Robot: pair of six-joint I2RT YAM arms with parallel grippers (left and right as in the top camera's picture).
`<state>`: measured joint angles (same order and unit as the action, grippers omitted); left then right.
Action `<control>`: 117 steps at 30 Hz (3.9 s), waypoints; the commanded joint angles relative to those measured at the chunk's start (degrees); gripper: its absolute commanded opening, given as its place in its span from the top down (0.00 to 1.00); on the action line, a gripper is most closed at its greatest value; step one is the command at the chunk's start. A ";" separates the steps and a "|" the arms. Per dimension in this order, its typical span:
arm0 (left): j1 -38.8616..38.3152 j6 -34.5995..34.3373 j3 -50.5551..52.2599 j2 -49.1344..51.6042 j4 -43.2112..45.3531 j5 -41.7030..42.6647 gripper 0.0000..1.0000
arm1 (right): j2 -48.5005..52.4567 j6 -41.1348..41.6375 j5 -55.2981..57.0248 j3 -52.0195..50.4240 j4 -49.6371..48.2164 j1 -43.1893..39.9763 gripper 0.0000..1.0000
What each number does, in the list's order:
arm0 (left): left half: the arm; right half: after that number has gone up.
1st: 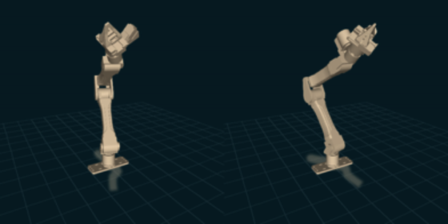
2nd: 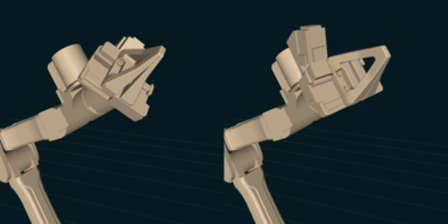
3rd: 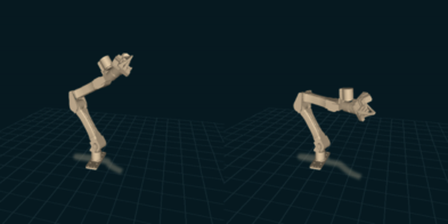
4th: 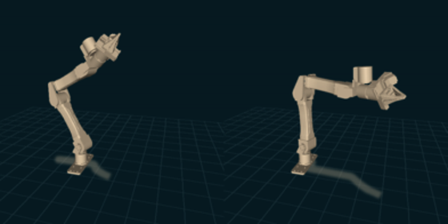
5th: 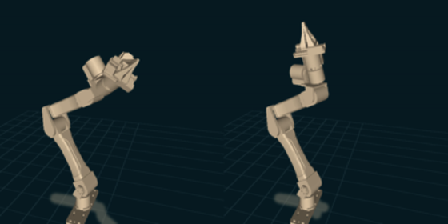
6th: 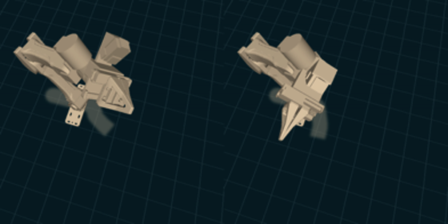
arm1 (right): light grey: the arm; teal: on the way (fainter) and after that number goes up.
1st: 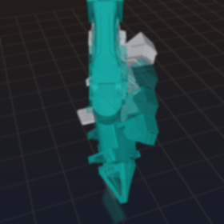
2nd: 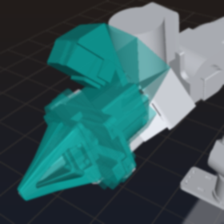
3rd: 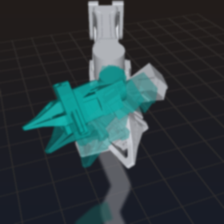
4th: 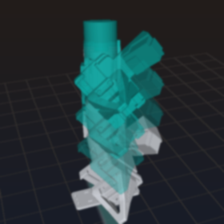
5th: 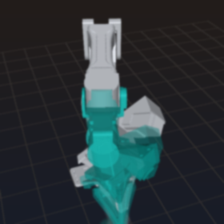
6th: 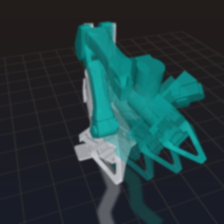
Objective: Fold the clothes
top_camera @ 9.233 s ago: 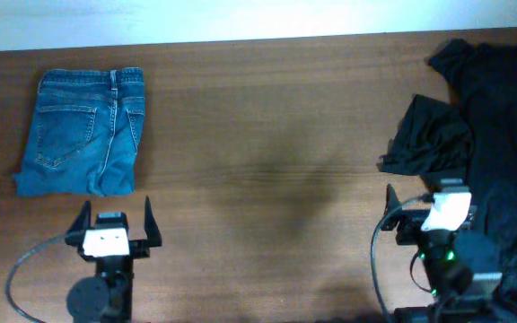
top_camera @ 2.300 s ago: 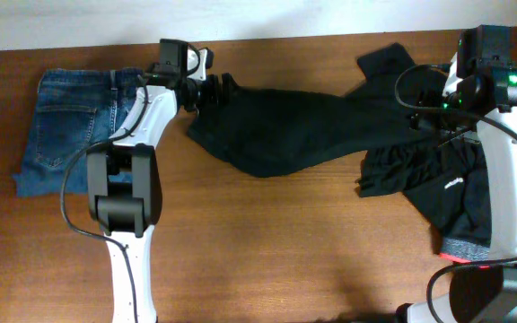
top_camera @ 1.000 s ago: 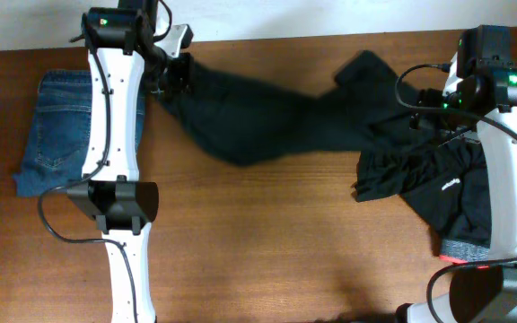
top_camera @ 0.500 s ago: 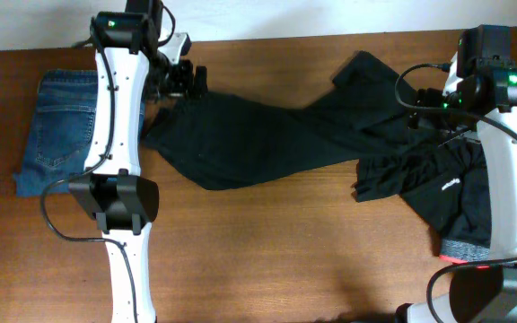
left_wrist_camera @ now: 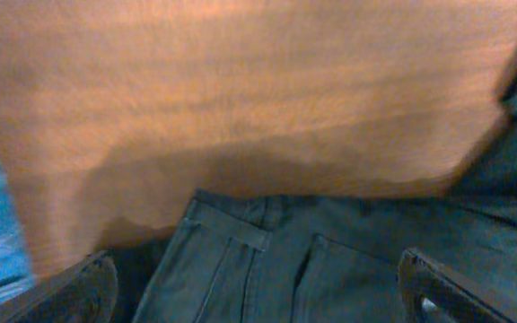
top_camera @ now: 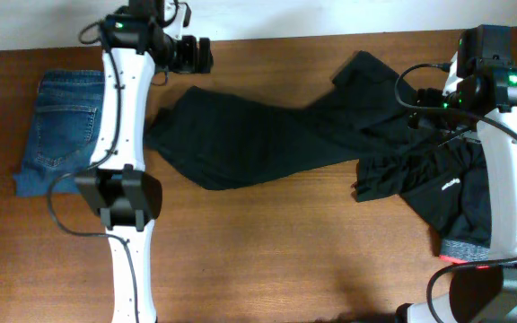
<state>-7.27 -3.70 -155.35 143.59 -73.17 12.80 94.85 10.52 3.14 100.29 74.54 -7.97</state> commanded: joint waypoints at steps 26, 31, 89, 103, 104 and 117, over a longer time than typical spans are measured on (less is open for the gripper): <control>-6.08 -22.01 0.81 15.32 0.52 -4.76 0.16 | -0.83 0.26 0.24 0.92 -0.11 -0.31 0.23; -5.49 -21.97 0.74 15.30 2.01 -6.25 0.78 | -0.83 0.26 0.26 0.92 -0.11 -0.31 0.23; -2.32 -16.44 62.42 -39.71 -23.56 -8.94 1.00 | -0.83 -1.29 0.09 0.92 2.14 -0.31 0.18; -2.60 -16.33 81.11 -39.69 -20.26 -3.32 0.99 | 4.15 -2.78 -6.47 0.87 1.90 -0.31 0.14; -2.86 -16.11 81.31 -39.69 -20.44 -2.95 0.99 | 4.98 -2.78 -6.62 0.87 1.55 -0.31 0.14; -6.69 -16.20 81.42 -39.69 -13.84 -11.96 0.01 | 15.93 -5.66 -17.88 0.87 -6.95 -0.31 0.12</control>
<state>-14.15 -19.51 -74.22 105.36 -89.78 7.44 109.12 6.00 -11.18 100.29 68.31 -7.97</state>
